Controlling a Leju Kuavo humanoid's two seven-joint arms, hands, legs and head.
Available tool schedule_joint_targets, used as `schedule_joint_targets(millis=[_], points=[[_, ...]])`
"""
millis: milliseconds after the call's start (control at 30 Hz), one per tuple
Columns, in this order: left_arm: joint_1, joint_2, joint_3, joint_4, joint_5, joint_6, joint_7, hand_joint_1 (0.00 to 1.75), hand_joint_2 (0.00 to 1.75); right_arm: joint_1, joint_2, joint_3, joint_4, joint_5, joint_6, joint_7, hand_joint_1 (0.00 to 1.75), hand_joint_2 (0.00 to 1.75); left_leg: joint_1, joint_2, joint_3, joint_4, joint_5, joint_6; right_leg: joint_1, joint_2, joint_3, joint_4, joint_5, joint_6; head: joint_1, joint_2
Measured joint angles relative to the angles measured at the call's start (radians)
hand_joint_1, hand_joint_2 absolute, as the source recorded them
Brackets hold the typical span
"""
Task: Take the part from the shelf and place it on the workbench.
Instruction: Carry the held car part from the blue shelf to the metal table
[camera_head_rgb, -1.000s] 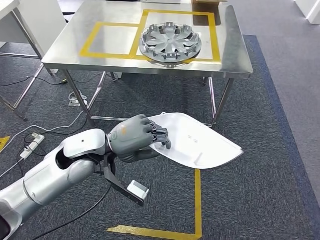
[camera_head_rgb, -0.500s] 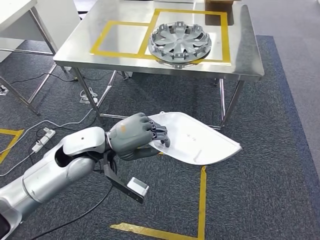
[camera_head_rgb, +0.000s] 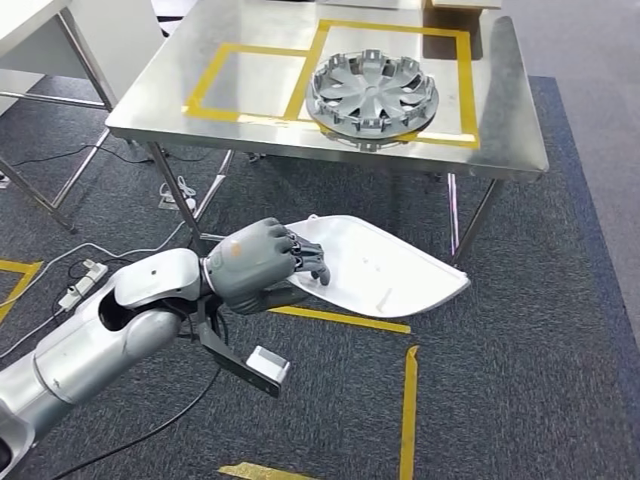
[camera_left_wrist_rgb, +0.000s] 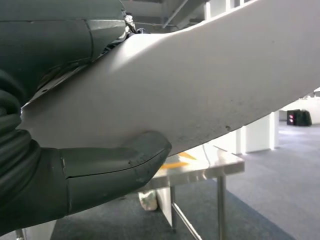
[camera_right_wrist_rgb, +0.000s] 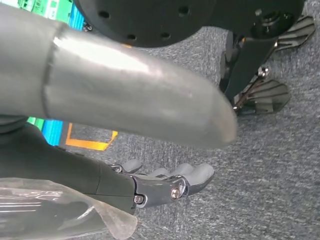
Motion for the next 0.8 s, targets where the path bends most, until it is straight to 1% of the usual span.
schedule_joint_targets(millis=[33,67,100,133,167,200,233,267,300,333,367,400,433,467,500,533,567,600,633,667,700,733,767,800], points=[[0.000,-0.001,0.000,0.000,-0.002,0.001,0.000,1.75,1.75,-0.001,0.000,0.000,0.000,0.001,-0.001,-0.002,0.00,0.00,0.002,-0.001,0.014,-0.006,-0.006,0.003,0.000,0.002,-0.031,0.048,0.002,0.002,0.002,0.000],[0.000,-0.004,-0.001,0.000,-0.003,0.002,0.000,1.75,1.75,-0.001,0.000,0.000,0.000,0.003,-0.001,-0.004,0.00,0.00,0.002,-0.002,0.026,-0.010,-0.014,0.006,0.000,0.005,-0.074,0.108,-0.004,0.002,0.003,0.000],[0.001,-0.006,-0.002,0.001,-0.003,0.002,0.000,1.75,1.75,0.000,0.000,0.000,0.000,0.004,-0.002,-0.005,0.00,0.00,0.002,-0.003,0.037,-0.011,-0.025,0.007,0.000,0.006,-0.121,0.165,-0.023,0.002,0.004,0.000],[0.004,-0.007,-0.003,0.001,-0.003,0.002,0.000,1.75,1.75,0.001,0.000,0.000,0.000,0.006,-0.002,-0.006,0.00,0.00,0.002,-0.003,0.051,-0.011,-0.038,0.008,0.000,0.007,-0.165,0.205,-0.049,0.001,0.004,0.000],[0.006,-0.008,-0.004,0.001,-0.004,0.002,0.000,1.75,1.75,0.004,0.000,0.000,0.000,0.007,-0.002,-0.007,0.00,0.00,0.002,-0.005,0.068,-0.011,-0.053,0.008,0.000,0.007,-0.200,0.222,-0.073,0.001,0.004,0.000],[0.007,-0.008,-0.004,0.002,-0.004,0.002,0.000,1.75,1.75,0.007,0.000,0.000,0.000,0.008,-0.002,-0.008,0.00,0.00,0.002,-0.006,0.088,-0.011,-0.069,0.007,0.000,0.007,-0.221,0.210,-0.084,0.003,0.004,0.000],[0.008,-0.008,-0.004,0.003,-0.004,0.002,0.000,1.75,1.75,0.010,0.000,0.000,0.000,0.008,-0.003,-0.009,0.00,0.00,0.002,-0.007,0.110,-0.011,-0.086,0.005,-0.001,0.007,-0.230,0.174,-0.071,0.007,0.004,0.000],[0.008,-0.008,-0.004,0.003,-0.004,0.002,0.000,1.75,1.75,0.013,0.000,0.000,0.000,0.008,-0.003,-0.010,0.00,0.00,0.002,-0.008,0.132,-0.011,-0.105,0.003,-0.003,0.007,-0.231,0.119,-0.024,0.009,0.005,0.000],[0.009,-0.008,-0.005,0.005,-0.004,0.002,0.000,1.75,1.75,0.016,0.000,0.000,0.000,0.009,-0.003,-0.011,0.00,0.00,0.002,-0.009,0.153,-0.009,-0.125,-0.001,-0.004,0.006,-0.230,0.063,0.045,0.010,0.005,0.000],[0.010,-0.008,-0.006,0.006,-0.004,0.003,0.000,1.75,1.75,0.018,0.000,0.000,0.000,0.009,-0.003,-0.011,0.00,0.00,0.002,-0.011,0.169,-0.009,-0.143,-0.005,-0.004,0.004,-0.224,0.023,0.098,0.006,0.005,0.000],[0.011,-0.008,-0.007,0.007,-0.005,0.003,0.000,1.75,1.75,0.018,0.000,0.000,0.000,0.009,-0.003,-0.011,0.00,0.00,0.003,-0.012,0.183,-0.013,-0.159,-0.011,-0.001,0.004,-0.216,-0.001,0.137,-0.002,0.004,0.000],[0.011,-0.009,-0.007,0.008,-0.006,0.003,-0.001,1.75,1.75,0.017,0.000,0.000,0.000,0.009,-0.003,-0.012,0.00,0.00,0.005,-0.013,0.198,-0.014,-0.167,-0.018,0.004,0.003,-0.206,-0.008,0.146,-0.012,0.004,0.000],[0.009,-0.010,-0.006,0.009,-0.006,0.004,-0.001,1.75,1.75,0.013,-0.001,0.000,0.000,0.009,-0.003,-0.013,0.00,0.00,0.007,-0.014,0.202,-0.009,-0.166,-0.024,0.007,0.004,-0.191,-0.007,0.131,-0.022,0.004,0.000],[0.007,-0.011,-0.004,0.009,-0.007,0.005,-0.002,1.75,1.75,0.010,-0.001,0.000,0.000,0.010,-0.003,-0.014,0.00,0.00,0.010,-0.013,0.198,0.016,-0.154,-0.030,0.008,0.005,-0.178,-0.010,0.123,-0.029,0.003,0.000],[0.006,-0.012,-0.003,0.008,-0.008,0.007,-0.002,1.75,1.75,0.009,-0.001,0.001,-0.001,0.010,-0.003,-0.014,0.00,0.00,0.010,-0.011,0.177,0.064,-0.130,-0.036,0.007,0.005,-0.163,-0.014,0.113,-0.036,0.003,0.000],[0.005,-0.012,-0.002,0.008,-0.010,0.008,-0.003,1.75,1.75,0.007,-0.001,0.001,-0.001,0.011,-0.003,-0.015,0.00,0.00,0.011,-0.009,0.140,0.127,-0.110,-0.040,0.005,0.005,-0.146,-0.018,0.102,-0.041,0.001,0.000],[0.005,-0.012,-0.003,0.009,-0.013,0.008,-0.003,1.75,1.75,0.006,-0.002,0.001,-0.001,0.011,-0.003,-0.015,0.00,0.00,0.012,-0.006,0.093,0.194,-0.104,-0.045,0.004,0.005,-0.128,-0.023,0.089,-0.045,0.000,0.000],[0.006,-0.012,-0.003,0.009,-0.015,0.008,-0.003,1.75,1.75,0.006,-0.002,0.001,-0.001,0.011,-0.003,-0.015,0.00,0.00,0.014,-0.005,0.045,0.250,-0.121,-0.048,0.004,0.006,-0.108,-0.026,0.075,-0.048,-0.001,0.000],[0.006,-0.012,-0.003,0.009,-0.017,0.008,-0.003,1.75,1.75,0.005,-0.002,0.000,-0.001,0.011,-0.003,-0.015,0.00,0.00,0.015,-0.004,0.001,0.284,-0.161,-0.050,0.004,0.007,-0.087,-0.029,0.060,-0.050,-0.001,0.000],[0.007,-0.012,-0.004,0.009,-0.019,0.008,-0.003,1.75,1.75,0.005,-0.002,0.000,-0.001,0.011,-0.003,-0.014,0.00,0.00,0.016,-0.004,-0.035,0.298,-0.211,-0.050,0.003,0.008,-0.065,-0.031,0.044,-0.050,-0.001,0.000],[0.007,-0.011,-0.004,0.010,-0.021,0.008,-0.003,1.75,1.75,0.006,-0.002,0.000,-0.001,0.011,-0.002,-0.014,0.00,0.00,0.016,-0.003,-0.061,0.290,-0.251,-0.049,0.003,0.011,-0.042,-0.032,0.027,-0.050,-0.001,0.000],[0.007,-0.011,-0.004,0.010,-0.022,0.008,-0.003,1.75,1.75,0.006,-0.002,0.000,-0.001,0.011,-0.002,-0.013,0.00,0.00,0.015,-0.003,-0.077,0.263,-0.264,-0.048,0.002,0.014,-0.017,-0.032,0.009,-0.047,-0.001,0.000],[0.007,-0.010,-0.004,0.011,-0.023,0.008,-0.003,1.75,1.75,0.006,-0.002,0.000,-0.001,0.011,-0.002,-0.012,0.00,0.00,0.014,-0.002,-0.087,0.220,-0.236,-0.044,0.000,0.016,0.007,-0.033,-0.009,-0.044,-0.001,0.000],[0.007,-0.008,-0.004,0.012,-0.024,0.008,-0.003,1.75,1.75,0.007,-0.002,0.000,0.000,0.011,-0.001,-0.010,0.00,0.00,0.012,0.000,-0.092,0.163,-0.157,-0.040,-0.001,0.017,0.026,-0.034,-0.027,-0.040,-0.003,0.000]])
